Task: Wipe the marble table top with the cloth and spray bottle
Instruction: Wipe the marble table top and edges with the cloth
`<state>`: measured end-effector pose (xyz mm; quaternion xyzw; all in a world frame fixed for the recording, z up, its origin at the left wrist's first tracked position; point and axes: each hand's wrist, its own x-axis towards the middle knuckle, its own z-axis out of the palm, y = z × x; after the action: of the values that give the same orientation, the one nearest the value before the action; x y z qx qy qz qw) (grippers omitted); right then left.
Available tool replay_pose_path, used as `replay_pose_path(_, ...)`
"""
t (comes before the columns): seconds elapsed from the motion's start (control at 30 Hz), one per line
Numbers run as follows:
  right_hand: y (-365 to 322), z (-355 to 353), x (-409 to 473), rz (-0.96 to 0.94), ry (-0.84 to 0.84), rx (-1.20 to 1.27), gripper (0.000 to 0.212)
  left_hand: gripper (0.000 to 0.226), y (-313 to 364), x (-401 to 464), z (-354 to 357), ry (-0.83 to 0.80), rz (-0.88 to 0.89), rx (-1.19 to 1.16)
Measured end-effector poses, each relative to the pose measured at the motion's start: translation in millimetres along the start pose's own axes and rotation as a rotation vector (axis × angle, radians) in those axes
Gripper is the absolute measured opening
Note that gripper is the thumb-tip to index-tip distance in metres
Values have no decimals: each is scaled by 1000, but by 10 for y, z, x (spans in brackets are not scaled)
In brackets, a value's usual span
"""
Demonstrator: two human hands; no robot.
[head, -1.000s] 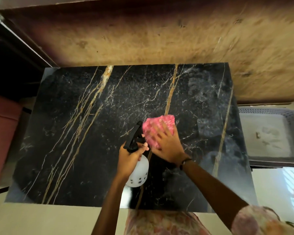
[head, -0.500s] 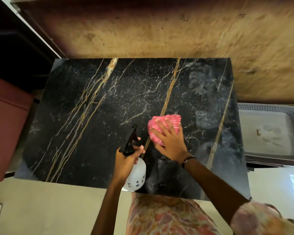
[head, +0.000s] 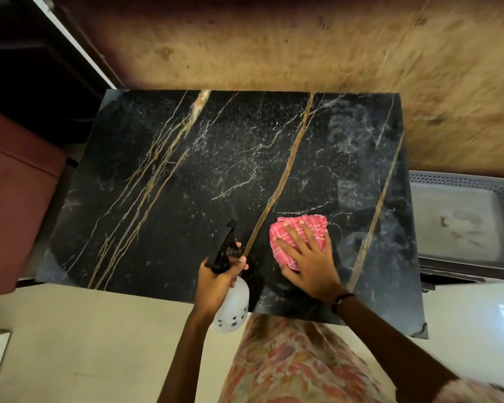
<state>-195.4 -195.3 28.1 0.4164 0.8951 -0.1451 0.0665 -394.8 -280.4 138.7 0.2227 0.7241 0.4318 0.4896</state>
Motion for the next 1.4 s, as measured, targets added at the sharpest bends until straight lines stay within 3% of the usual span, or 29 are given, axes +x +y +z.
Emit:
replay_pose_path(0.17,-795,202,-5,-174,-3,7,56,14,-62,-99,-110,56,-109,24)
replay_pose_path(0.3,-816,371,-430,-345,-26,2,50,14,-96,-182,-211,59,-115,20)
replay_pose_path(0.5,-229,276,-705,-102,27,23,58,11,-158,-354,-445,53,-73,-57)
replay_pose_path(0.67,-823,226,-138,112,11,36,63,18,-243,-517,-595,80,-26,-58)
replay_pose_path(0.83,-1583,376,29,-147,-2,-8,61,15,-334,-638,-660,93,-23,51)
replay_pose_path(0.97,-1432,520,-377,-239,45,-17,62,12,-401,-684,-643,68,-29,37)
replay_pose_path(1.23,-117,432,-1192,62,57,6,62,17,-436,-758,-473,-26,11,19)
replay_pose_path(1.4,-251,291,-674,277,124,39,64,15,-411,-780,-287,-92,15,29)
